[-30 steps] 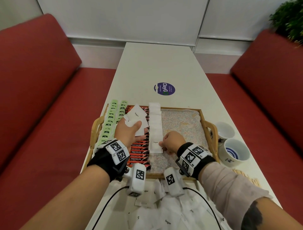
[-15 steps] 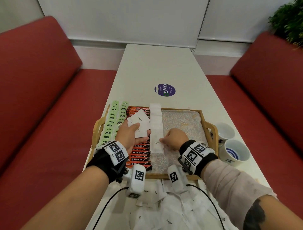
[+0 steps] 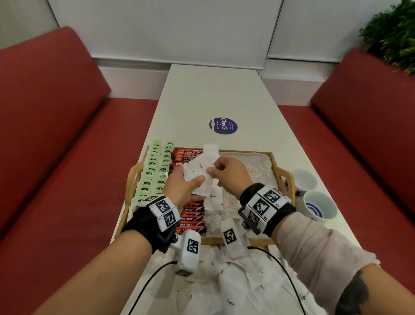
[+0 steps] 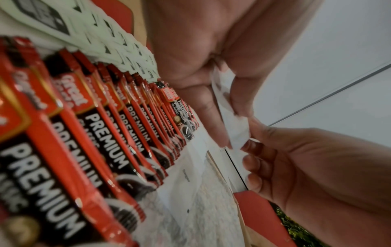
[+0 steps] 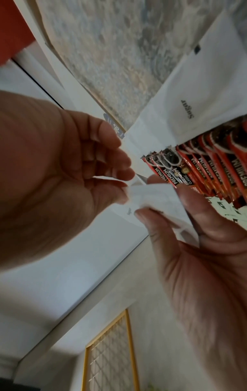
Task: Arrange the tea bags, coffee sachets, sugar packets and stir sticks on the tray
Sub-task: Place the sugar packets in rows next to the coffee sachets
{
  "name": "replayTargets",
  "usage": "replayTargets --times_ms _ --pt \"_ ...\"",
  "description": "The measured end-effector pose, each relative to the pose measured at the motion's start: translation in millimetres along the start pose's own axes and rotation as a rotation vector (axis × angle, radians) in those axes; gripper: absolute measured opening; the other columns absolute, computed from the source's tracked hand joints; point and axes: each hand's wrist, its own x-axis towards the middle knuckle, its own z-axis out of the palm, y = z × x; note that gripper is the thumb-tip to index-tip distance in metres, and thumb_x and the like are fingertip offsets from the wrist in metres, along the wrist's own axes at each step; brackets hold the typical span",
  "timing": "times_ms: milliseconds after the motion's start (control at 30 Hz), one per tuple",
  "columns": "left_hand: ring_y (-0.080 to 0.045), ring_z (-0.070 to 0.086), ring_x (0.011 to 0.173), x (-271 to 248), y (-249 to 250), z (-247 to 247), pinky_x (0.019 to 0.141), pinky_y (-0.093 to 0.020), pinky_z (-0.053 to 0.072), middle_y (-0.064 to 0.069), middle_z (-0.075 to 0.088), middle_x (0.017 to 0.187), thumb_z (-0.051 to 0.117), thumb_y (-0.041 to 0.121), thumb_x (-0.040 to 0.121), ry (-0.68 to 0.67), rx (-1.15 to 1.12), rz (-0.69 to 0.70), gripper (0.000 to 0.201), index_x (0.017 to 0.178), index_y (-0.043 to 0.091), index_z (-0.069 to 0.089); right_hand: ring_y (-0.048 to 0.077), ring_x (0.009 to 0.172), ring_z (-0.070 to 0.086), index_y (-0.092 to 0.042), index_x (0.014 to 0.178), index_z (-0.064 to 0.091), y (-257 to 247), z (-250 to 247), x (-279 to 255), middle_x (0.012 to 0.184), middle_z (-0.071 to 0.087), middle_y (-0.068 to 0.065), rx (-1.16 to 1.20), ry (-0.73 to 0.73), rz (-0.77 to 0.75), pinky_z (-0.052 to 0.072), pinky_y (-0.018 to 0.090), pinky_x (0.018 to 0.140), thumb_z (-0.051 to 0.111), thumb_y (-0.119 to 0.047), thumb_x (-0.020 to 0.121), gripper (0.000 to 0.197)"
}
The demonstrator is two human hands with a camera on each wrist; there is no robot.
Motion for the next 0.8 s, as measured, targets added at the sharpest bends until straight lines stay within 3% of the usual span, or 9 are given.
replayTargets --times_ms 100,200,300,367,433,600,800 --pt "-0.027 0.066 0.100 -1 1 -1 0.062 -0.034 0.059 -0.011 0.063 0.119 0.057 0.006 0.092 0.027 -0.001 -0.001 0.033 0.123 0.013 0.052 0.024 0.068 0.063 -0.016 0.070 0.052 0 -3 -2 0.081 0.069 0.007 0.074 0.069 -0.001 0.052 0.036 0.068 0.060 -0.022 0.090 0.022" --pt "-0.026 0.064 0.103 0 2 -4 0.058 -0.032 0.059 -0.009 0.061 0.119 0.055 0.007 0.093 0.090 -0.019 -0.007 0.025 0.118 0.014 0.053 0.017 0.060 0.060 -0.012 0.078 0.052 -1 -6 -2 0.082 0.068 0.006 0.173 0.133 -0.010 0.047 0.023 0.054 0.056 -0.018 0.093 0.017" --pt "-0.028 0.063 0.103 1 4 -10 0.054 -0.030 0.059 -0.011 0.060 0.118 0.055 0.006 0.094 0.170 -0.042 -0.008 0.022 0.114 0.015 0.051 0.016 0.057 0.060 -0.015 0.076 0.049 0 -12 -2 0.083 0.068 0.006 0.264 0.186 -0.020 0.047 0.028 0.056 0.052 -0.015 0.095 0.019" --pt "-0.027 0.063 0.098 3 7 -15 0.050 -0.028 0.058 -0.011 0.058 0.117 0.055 0.006 0.094 0.215 -0.066 -0.007 0.023 0.115 0.014 0.050 0.018 0.058 0.059 -0.016 0.077 0.047 4 -17 -1 0.084 0.067 0.007 0.232 0.172 -0.006 0.045 0.024 0.051 0.049 -0.012 0.096 0.020" --pt "-0.024 0.062 0.093 4 9 -19 0.047 -0.025 0.056 -0.011 0.057 0.116 0.054 0.006 0.094 0.228 -0.074 0.005 0.023 0.115 0.014 0.050 0.018 0.060 0.057 -0.016 0.079 0.048 9 -21 -1 0.084 0.065 0.008 0.122 0.093 0.031 0.041 0.020 0.047 0.047 -0.011 0.097 0.019" --pt "-0.029 0.060 0.099 4 11 -20 0.047 -0.025 0.056 -0.011 0.057 0.113 0.053 0.004 0.094 0.223 -0.090 0.011 0.024 0.115 0.014 0.050 0.014 0.056 0.054 -0.019 0.080 0.051 24 -25 -8 0.073 0.057 0.001 -0.173 -0.231 0.156 0.040 0.023 0.048 0.046 -0.014 0.098 0.020" --pt "-0.020 0.062 0.090 4 7 -20 0.051 -0.027 0.057 -0.006 0.059 0.109 0.053 0.005 0.094 0.215 -0.079 0.029 0.024 0.115 0.015 0.050 0.010 0.054 0.050 -0.014 0.093 0.055 22 -21 -9 0.067 0.052 -0.003 -0.411 -0.421 0.194 0.039 0.020 0.050 0.049 -0.016 0.098 0.008"
